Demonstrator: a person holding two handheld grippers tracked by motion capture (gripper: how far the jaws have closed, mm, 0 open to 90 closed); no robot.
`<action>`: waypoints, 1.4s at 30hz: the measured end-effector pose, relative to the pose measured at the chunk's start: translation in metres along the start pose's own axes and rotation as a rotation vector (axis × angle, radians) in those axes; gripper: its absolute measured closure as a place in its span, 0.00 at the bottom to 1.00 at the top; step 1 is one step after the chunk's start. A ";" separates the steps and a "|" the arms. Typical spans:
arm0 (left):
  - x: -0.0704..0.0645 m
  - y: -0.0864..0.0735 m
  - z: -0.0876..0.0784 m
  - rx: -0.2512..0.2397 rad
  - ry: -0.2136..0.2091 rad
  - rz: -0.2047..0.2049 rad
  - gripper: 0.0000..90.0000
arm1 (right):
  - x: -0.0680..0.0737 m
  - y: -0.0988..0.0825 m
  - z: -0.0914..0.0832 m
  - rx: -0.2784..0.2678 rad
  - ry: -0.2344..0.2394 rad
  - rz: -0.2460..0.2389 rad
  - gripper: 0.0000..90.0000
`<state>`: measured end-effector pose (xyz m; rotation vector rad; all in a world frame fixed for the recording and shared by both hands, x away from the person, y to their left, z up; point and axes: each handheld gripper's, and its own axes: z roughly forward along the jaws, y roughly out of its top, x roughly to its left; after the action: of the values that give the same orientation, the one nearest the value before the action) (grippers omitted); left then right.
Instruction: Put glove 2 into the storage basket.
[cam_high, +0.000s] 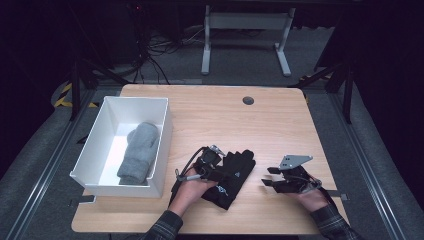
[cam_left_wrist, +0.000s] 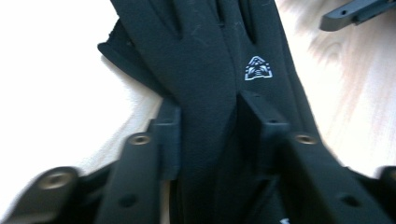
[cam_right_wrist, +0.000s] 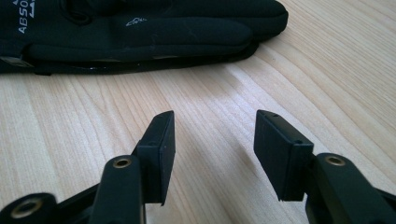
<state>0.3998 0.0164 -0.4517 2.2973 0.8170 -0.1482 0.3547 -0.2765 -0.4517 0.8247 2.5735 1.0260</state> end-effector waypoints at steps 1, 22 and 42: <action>0.000 0.001 0.000 0.005 -0.003 0.002 0.77 | 0.000 0.000 0.001 0.003 0.001 0.003 0.53; -0.010 0.014 -0.035 -0.046 0.012 0.012 0.82 | -0.003 -0.007 0.012 -0.020 -0.008 0.002 0.29; -0.014 0.046 -0.117 -0.109 0.098 0.011 0.82 | -0.005 -0.011 0.015 -0.059 -0.007 0.002 0.22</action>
<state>0.4023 0.0580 -0.3321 2.2201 0.8413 0.0139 0.3604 -0.2776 -0.4700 0.8150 2.5236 1.0924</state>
